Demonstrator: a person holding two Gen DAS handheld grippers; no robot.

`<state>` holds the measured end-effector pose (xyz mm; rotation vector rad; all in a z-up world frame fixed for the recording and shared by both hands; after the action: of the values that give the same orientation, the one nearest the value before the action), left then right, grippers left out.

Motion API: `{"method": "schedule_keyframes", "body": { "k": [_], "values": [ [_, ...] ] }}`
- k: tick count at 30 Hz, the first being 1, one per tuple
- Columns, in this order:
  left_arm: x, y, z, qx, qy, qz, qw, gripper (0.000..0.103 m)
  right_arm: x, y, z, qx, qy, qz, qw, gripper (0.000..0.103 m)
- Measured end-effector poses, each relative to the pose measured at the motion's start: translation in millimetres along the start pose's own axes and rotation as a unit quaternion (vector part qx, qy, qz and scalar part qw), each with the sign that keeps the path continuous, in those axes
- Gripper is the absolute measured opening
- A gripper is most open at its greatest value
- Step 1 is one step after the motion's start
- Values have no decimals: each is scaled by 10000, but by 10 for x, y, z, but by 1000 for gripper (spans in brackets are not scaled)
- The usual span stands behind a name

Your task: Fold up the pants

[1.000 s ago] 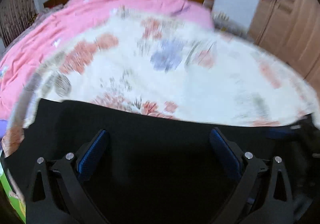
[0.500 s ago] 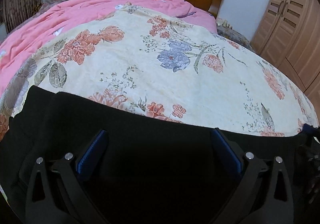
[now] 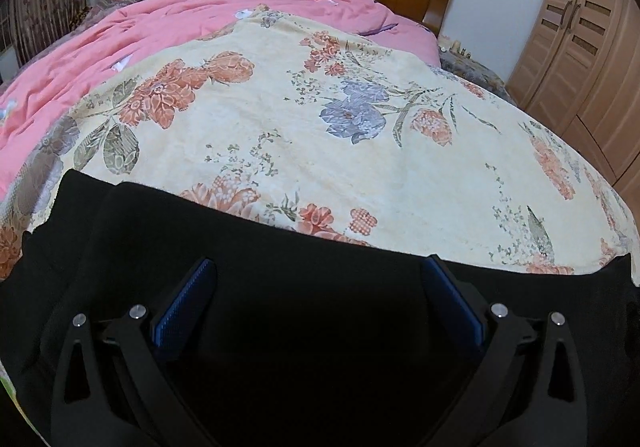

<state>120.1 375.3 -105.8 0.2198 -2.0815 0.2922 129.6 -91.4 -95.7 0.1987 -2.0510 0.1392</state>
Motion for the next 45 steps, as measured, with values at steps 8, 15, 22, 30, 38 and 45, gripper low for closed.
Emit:
{"method": "schedule_keyframes", "body": {
  "k": [8,15,22,30,38,45],
  "values": [
    [9,12,4,21,-1,29,10000,102,144,-634,747,-336,410,-34,9986,99],
    [16,13,8,6,-19,-8,10000,102,518,-525,939,-45,177,287,9994,98],
    [13,20,3,43,-29,64,10000,102,519,-65,1438,426,246,-362,9981,99],
    [711,97,197,354,-912,834,9917,101,830,-204,1487,280,319,92,9991,98],
    [1032,-169,1115,-1065,-490,-145,9930,101,682,1088,967,1221,-7,-1155,9858,98],
    [808,-80,1427,-1105,-269,-337,9929,102,233,1846,785,2164,236,-768,9730,98]
  ]
}}
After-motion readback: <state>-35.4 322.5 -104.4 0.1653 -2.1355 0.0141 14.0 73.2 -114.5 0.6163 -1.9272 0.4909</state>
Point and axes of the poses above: each gripper's, at about its wrist camera, not at the fingertips, and x roughly against the way its jaws point, y to its left, z to its underside, the point moved 6 cm from there along -x, roughly the way its jaws point, and after that the axes turned 8 degrees about y, right-handed, at the moved point
